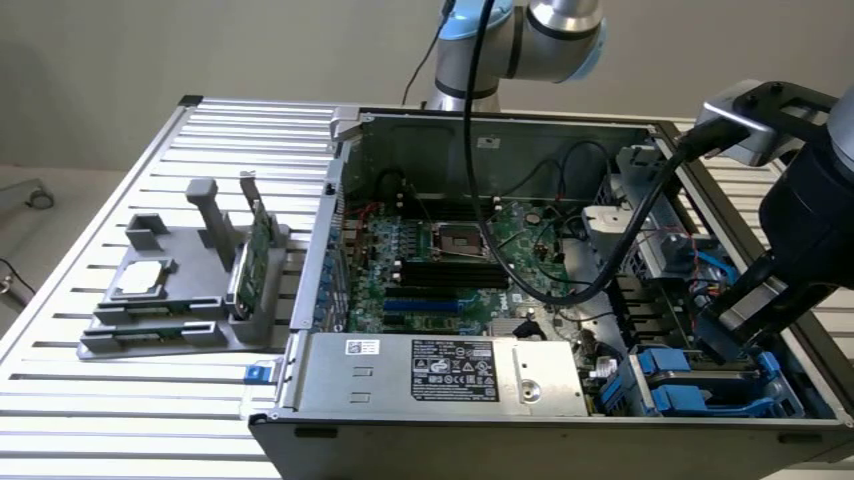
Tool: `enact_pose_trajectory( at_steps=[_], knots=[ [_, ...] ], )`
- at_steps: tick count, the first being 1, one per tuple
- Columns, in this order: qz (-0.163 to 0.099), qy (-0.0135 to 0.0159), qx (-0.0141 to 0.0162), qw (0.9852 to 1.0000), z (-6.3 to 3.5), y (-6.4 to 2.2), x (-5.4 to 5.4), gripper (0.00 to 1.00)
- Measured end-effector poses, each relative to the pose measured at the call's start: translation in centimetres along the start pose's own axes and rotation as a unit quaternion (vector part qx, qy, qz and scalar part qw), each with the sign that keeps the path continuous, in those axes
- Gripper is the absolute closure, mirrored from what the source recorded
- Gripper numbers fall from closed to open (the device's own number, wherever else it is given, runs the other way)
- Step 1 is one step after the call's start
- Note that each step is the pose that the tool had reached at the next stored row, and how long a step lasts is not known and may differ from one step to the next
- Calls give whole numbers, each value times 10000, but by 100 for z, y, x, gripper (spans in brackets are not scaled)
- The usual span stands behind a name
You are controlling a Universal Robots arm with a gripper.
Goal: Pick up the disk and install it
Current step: 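Insert the first disk wire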
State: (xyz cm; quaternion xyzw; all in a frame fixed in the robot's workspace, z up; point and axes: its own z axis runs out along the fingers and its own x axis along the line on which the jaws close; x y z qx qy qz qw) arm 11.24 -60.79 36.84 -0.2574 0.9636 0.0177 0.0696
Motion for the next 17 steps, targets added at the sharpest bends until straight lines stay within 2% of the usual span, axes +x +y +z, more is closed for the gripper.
enact_pose_trajectory(
  at_steps=[4,9,13,17],
  knots=[
    [36,-1,5,10000,0,0,0,60],
    [479,1,69,9988,1,0,0,60],
    [842,2,122,9964,3,0,0,60],
    [1197,2,173,9927,14,0,2,60]
  ],
)
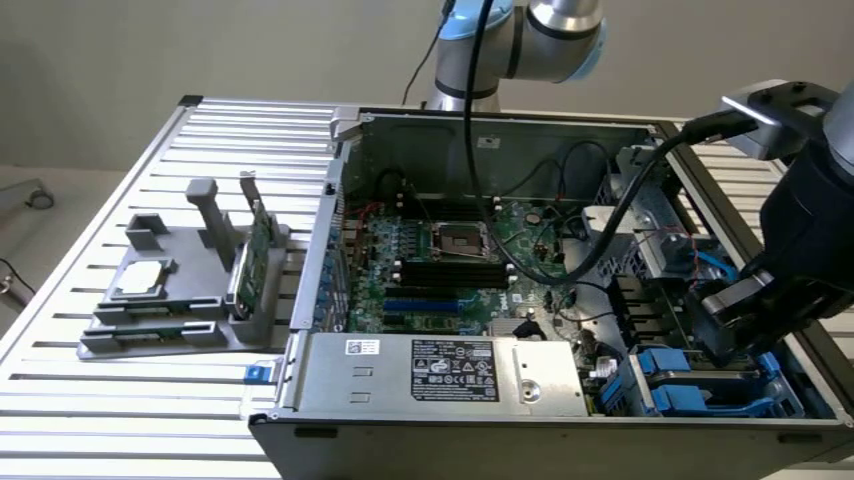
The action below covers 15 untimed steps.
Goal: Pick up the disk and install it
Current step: 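Insert the first disk wire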
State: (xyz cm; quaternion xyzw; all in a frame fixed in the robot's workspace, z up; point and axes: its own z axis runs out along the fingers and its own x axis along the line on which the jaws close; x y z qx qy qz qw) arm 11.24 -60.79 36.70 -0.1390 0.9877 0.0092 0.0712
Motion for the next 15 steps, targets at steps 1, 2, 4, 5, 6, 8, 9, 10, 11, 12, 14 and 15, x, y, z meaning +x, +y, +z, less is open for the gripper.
enact_pose_trajectory(
  at_steps=[1,2,4,5,6,8,9,10,11,12,14,15],
  knots=[
    [97,0,13,10000,7,0,1,60],
    [184,0,24,9998,12,0,2,60],
    [365,0,48,9993,25,0,4,60],
    [453,-1,60,9990,32,0,5,60],
    [543,-1,71,9985,39,0,6,60],
    [721,-1,93,9974,54,1,8,60],
    [810,-2,104,9967,63,1,9,60],
    [907,-2,116,9958,73,0,11,60],
    [996,-2,128,9949,82,0,12,60],
    [1084,-3,141,9940,90,0,13,60],
    [1250,-3,163,9920,99,0,14,60],
    [1320,-3,174,9911,101,0,15,60]
  ],
)
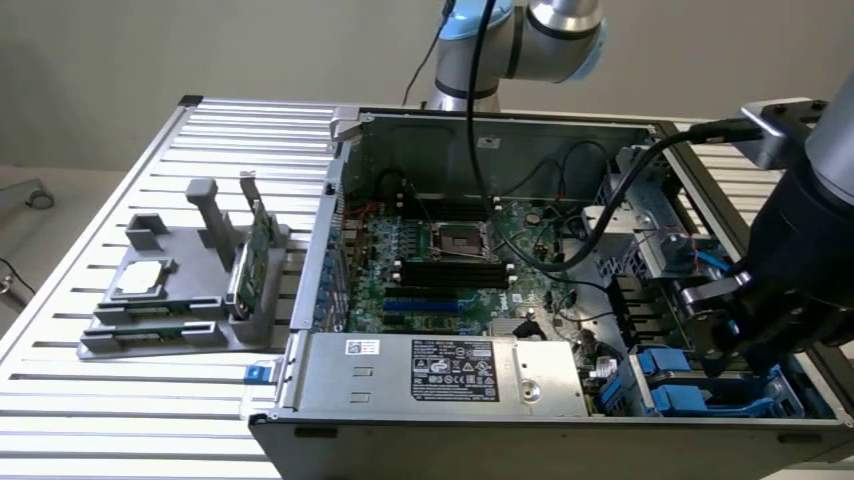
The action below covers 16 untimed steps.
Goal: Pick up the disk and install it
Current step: 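Insert the first disk wire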
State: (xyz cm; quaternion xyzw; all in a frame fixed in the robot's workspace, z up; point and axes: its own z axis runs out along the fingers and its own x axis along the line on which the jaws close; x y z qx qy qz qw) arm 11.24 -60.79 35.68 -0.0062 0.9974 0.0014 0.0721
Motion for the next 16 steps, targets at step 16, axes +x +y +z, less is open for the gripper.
enact_pose_trajectory(
  at_steps=[16],
  knots=[
    [680,-1,100,9976,5,37,-34,60]
  ],
)
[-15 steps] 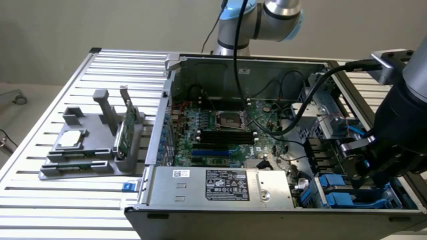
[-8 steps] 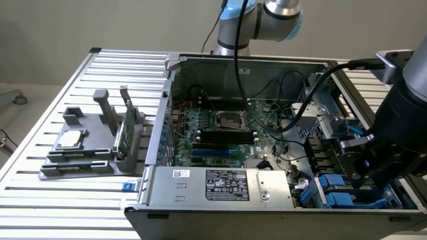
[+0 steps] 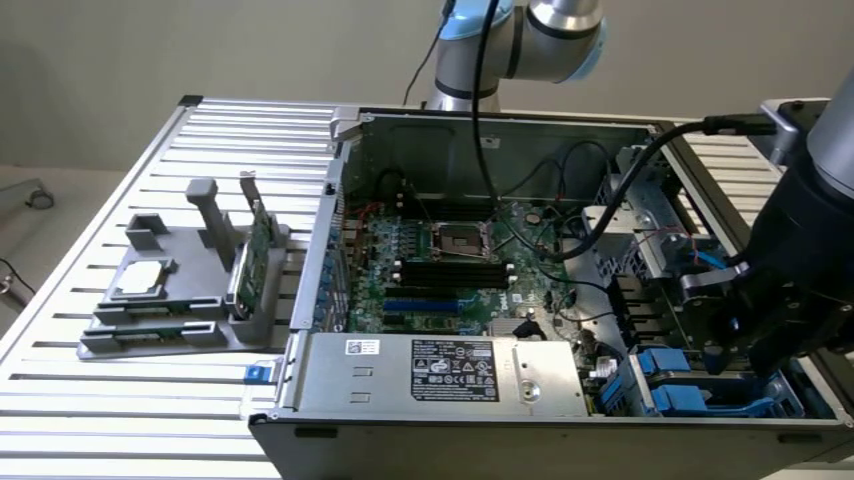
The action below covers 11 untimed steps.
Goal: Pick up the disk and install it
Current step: 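Insert the first disk wire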
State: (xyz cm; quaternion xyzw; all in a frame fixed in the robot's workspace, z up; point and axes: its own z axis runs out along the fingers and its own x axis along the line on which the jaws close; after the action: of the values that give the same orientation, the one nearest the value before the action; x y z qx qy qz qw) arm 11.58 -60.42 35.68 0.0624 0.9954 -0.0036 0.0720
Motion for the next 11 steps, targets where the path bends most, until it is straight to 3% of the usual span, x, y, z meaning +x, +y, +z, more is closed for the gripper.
enact_pose_trajectory(
  at_steps=[11],
  knots=[
    [281,1,41,9996,4,56,-26,60]
  ],
)
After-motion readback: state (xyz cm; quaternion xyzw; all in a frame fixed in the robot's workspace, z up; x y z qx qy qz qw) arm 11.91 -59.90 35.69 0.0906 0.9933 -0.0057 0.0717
